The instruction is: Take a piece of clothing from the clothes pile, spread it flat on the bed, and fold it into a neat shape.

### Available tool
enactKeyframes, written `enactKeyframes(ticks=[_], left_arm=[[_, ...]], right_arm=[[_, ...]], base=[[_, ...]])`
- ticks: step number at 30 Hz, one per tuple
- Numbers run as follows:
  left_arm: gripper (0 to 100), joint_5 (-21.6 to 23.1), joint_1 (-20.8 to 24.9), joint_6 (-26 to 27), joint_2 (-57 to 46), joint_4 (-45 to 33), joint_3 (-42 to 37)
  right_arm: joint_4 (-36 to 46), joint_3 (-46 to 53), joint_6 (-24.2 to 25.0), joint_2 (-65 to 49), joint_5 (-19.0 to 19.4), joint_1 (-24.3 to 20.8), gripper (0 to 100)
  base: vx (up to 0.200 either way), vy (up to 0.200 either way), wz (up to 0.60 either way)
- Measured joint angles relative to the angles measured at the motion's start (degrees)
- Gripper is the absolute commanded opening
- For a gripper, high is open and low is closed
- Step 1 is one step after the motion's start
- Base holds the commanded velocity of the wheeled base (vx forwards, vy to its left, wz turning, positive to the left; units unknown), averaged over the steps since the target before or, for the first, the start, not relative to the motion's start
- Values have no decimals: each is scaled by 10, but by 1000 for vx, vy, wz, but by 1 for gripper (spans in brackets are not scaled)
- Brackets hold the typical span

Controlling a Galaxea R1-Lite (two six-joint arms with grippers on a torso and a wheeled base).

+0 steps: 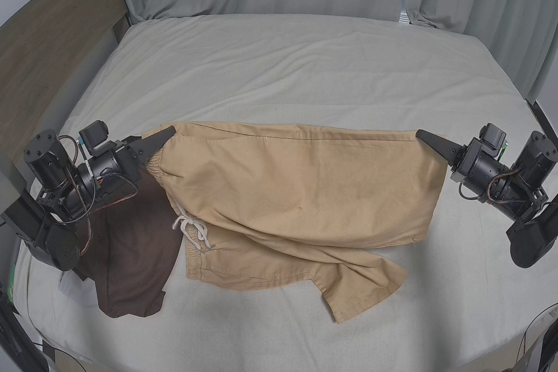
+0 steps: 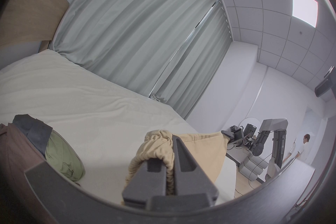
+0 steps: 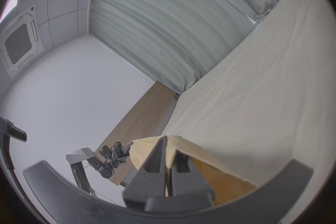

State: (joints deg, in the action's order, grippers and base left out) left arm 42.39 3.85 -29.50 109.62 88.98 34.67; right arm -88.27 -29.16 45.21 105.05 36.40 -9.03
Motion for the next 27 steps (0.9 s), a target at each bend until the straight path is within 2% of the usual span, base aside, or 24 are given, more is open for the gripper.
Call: enactKeyframes(ticks=[27], left_arm=[[0,0,0,0,5,0,2]], right_arm=[[0,-12,-7,2,-1,18,0]], base=[[0,0,0]])
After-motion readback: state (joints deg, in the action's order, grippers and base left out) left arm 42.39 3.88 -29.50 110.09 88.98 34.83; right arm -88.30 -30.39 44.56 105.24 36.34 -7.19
